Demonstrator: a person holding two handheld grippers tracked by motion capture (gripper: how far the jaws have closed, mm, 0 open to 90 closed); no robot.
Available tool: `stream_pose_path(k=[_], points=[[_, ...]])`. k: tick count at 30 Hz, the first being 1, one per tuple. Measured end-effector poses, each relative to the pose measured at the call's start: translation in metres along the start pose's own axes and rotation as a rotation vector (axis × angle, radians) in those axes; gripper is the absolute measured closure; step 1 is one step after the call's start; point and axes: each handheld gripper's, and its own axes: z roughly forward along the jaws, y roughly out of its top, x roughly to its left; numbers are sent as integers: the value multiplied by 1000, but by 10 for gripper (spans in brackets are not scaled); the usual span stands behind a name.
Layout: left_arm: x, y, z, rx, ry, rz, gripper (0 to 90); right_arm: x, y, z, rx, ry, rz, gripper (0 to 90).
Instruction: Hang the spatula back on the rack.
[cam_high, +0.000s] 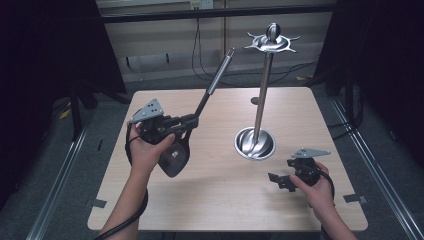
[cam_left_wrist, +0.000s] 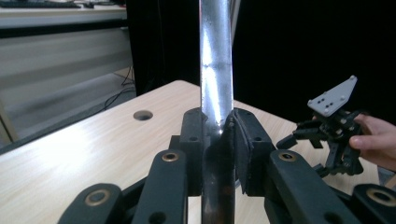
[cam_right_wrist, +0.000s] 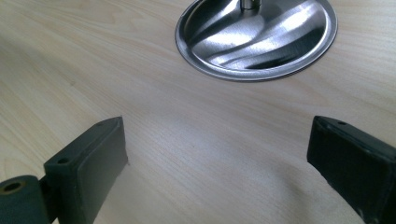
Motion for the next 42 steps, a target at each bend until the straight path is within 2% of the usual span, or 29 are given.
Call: stream_pose_path(k=[6, 11, 28, 38, 42], points=[[-5, 9, 3, -27, -30, 14, 754, 1, 1, 0, -2, 0, -4, 47], [-7, 11, 8, -13, -43, 23, 754, 1, 0, 0, -2, -1, -2, 47], [-5, 2, 25, 13, -54, 9, 754, 2, 1, 0, 0, 0, -6, 47], [-5, -4, 41, 28, -57, 1, 756, 2, 1, -1, -5, 0, -9, 47], [-4, -7, 49, 24, -70, -5, 756, 1, 1, -1, -3, 1, -10, 47]])
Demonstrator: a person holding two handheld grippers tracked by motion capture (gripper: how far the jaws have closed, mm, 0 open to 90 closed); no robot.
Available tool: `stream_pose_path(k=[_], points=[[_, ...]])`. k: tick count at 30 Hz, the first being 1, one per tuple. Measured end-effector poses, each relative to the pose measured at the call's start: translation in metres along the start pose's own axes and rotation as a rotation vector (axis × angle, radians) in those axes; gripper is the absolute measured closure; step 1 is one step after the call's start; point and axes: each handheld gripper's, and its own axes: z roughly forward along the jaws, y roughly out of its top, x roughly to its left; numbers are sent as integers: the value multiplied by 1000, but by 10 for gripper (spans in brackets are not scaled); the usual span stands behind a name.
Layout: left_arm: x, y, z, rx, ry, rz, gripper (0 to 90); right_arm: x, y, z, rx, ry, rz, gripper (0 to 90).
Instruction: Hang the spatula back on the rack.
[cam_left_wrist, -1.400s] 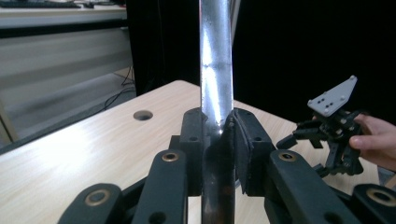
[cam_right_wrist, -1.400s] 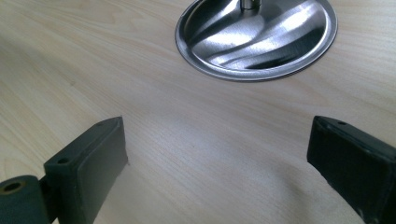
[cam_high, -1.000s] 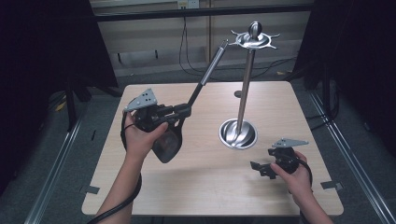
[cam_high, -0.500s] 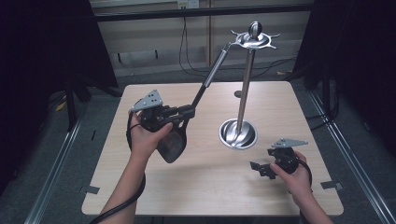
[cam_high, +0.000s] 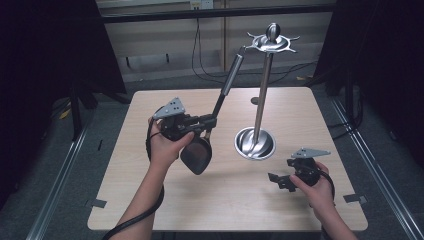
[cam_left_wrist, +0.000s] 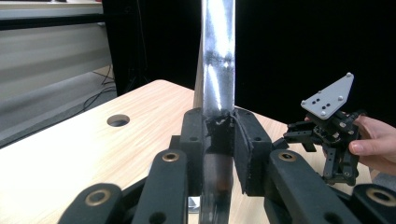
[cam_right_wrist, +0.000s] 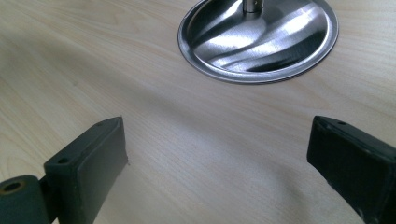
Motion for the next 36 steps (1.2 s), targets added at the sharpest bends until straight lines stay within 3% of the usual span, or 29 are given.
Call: stream_pose_path(k=[20, 36], points=[[3, -10, 36, -13, -19, -3, 761, 0, 0, -1, -1, -5, -5, 47], [6, -10, 56, -22, -19, -6, 757, 0, -1, -1, 1, -4, -5, 47]])
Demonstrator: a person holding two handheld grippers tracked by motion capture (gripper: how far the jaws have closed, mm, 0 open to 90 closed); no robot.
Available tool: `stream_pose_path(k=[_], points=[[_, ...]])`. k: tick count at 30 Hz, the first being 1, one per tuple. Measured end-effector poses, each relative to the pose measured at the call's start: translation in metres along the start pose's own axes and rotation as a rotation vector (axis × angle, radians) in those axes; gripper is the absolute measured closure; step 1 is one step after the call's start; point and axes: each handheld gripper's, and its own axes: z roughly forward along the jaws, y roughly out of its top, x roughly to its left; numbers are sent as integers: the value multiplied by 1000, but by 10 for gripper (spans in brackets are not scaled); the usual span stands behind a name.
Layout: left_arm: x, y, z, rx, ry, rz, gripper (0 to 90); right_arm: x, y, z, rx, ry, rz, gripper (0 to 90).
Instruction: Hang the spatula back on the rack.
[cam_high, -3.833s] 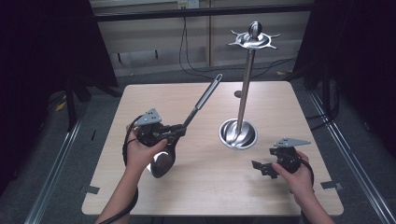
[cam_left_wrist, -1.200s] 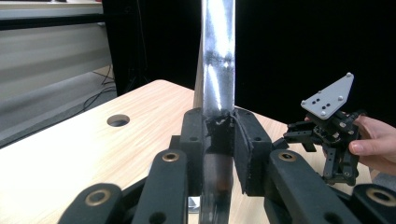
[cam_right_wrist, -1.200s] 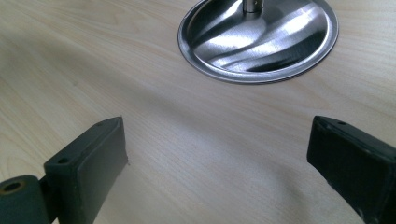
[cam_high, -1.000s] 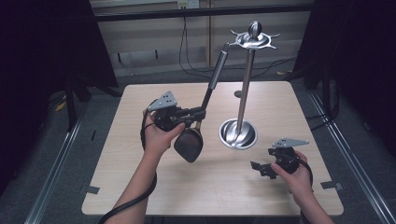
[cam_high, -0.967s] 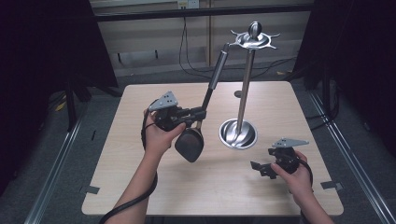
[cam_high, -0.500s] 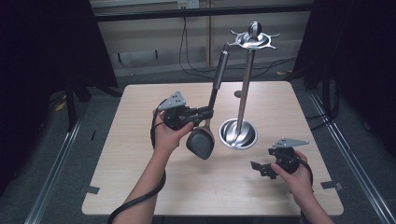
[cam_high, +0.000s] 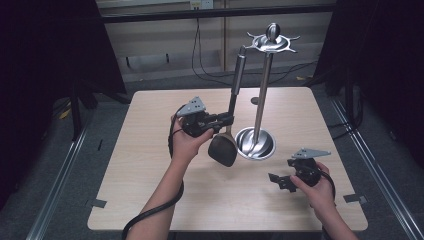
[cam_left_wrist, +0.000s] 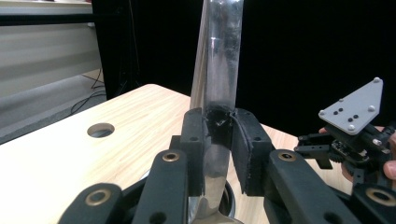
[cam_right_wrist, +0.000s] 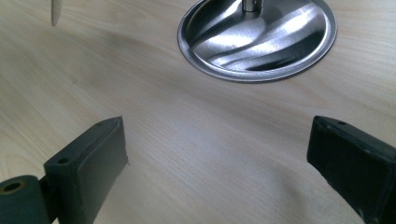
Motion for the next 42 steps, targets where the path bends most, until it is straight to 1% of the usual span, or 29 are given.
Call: stream_pose_path(k=[5, 6, 8, 9, 10, 11, 12, 14, 16, 18, 19, 20, 21, 23, 26, 27, 28, 31, 33, 34, 36, 38, 42], points=[[1, 0, 3, 1, -3, -2, 754, -1, -1, -1, -4, -2, -3, 47], [1, 0, 4, 1, 0, -6, 752, -1, -1, -1, -4, -1, 0, 47], [1, 0, 6, -18, -4, -23, 741, -1, -1, -2, -2, -2, 1, 47], [2, 0, 6, -21, 1, -24, 736, -1, -1, -2, -3, -2, 0, 47], [3, 0, 6, -18, -8, -24, 732, -1, -1, -2, -1, -2, 1, 47], [1, 0, 7, -14, 34, -22, 732, -1, -1, -2, -2, -3, 1, 47], [3, 1, 7, 4, -2, -13, 739, -1, -2, -2, -3, -5, -3, 47], [3, 1, 7, -8, -15, -24, 750, -1, -3, -3, -2, -6, 4, 47], [3, 1, 8, 3, -14, -14, 743, -2, -3, -4, -2, -7, 5, 47], [3, 0, 8, 2, -9, -21, 743, -2, -3, -4, -2, -5, 6, 47], [3, 0, 8, -3, -11, -18, 739, -2, -3, -4, -3, -5, 5, 47], [2, -1, 8, 1, 0, -15, 734, -3, -4, -5, -7, -5, -1, 47], [3, -1, 7, 4, -3, -7, 731, -3, -4, -5, -5, -7, 3, 47], [1, -3, 6, 2, 6, -8, 708, -3, -4, -5, -4, -7, 5, 47], [0, -5, 3, 26, 29, 6, 646, -2, -4, -4, -5, -4, 0, 47], [0, -6, 2, 28, 30, 9, 608, -2, -4, -4, -3, -5, 4, 47], [0, -8, 0, 40, 43, 23, 570, -2, -4, -4, -2, -4, 4, 47], [1, -11, -4, 60, 63, 29, 435, -2, -4, -4, -4, -3, 0, 47], [1, -13, -7, 76, 84, 54, 376, -2, -4, -4, -2, -5, 4, 47], [2, -14, -9, 83, 95, 58, 337, -2, -4, -4, -2, -6, 4, 47], [1, -17, -13, 83, 108, 46, 274, -2, -3, -5, -2, -6, 6, 47], [0, -19, -17, 97, 121, 48, 232, -1, -3, -5, -7, -8, 5, 47], [-3, -25, -25, 90, 132, 42, 183, -2, -4, -4, -2, -10, 5, 47]])
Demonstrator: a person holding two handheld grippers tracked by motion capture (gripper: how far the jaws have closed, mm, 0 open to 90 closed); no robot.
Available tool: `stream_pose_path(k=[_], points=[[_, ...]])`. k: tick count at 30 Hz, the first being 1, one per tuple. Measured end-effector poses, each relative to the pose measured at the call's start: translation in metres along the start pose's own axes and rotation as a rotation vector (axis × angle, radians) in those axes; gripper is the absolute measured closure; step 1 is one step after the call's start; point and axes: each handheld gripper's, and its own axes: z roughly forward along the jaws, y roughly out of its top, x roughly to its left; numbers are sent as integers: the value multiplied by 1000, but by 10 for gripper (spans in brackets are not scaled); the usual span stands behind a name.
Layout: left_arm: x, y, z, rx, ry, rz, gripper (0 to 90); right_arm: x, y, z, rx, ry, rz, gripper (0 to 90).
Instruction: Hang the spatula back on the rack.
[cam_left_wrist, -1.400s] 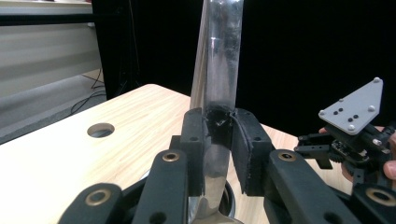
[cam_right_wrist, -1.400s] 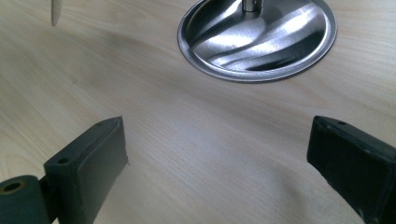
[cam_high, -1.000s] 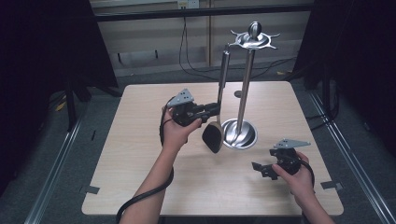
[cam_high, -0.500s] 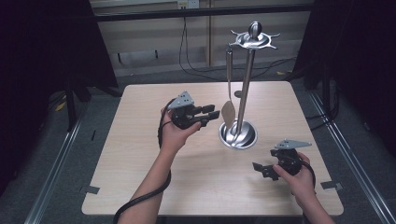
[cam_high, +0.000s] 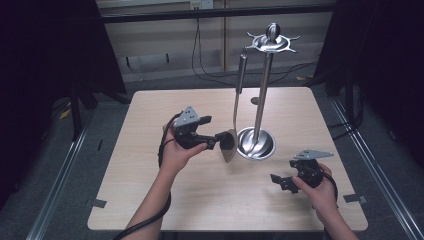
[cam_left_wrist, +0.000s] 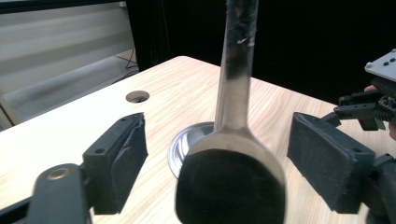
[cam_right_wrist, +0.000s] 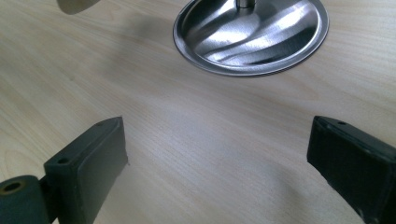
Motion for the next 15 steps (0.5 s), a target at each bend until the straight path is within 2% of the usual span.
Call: stream_pose_path(k=[1, 2, 3, 9, 15], points=[[0, -1, -2, 5, 8, -1, 169, 0, 0, 0, 0, 0, 0, 47], [-2, -3, -3, 14, 48, -2, 154, 0, 0, 0, 1, 1, 0, 47], [-1, -4, -4, 8, 6, -4, 139, 0, 0, 0, 0, 2, 0, 47], [-2, -12, -7, 17, 20, 15, 87, 0, 0, 0, -2, 1, -2, 47], [1, -24, -12, 43, 30, -14, 82, 0, 1, -1, -4, 0, 2, 47]])
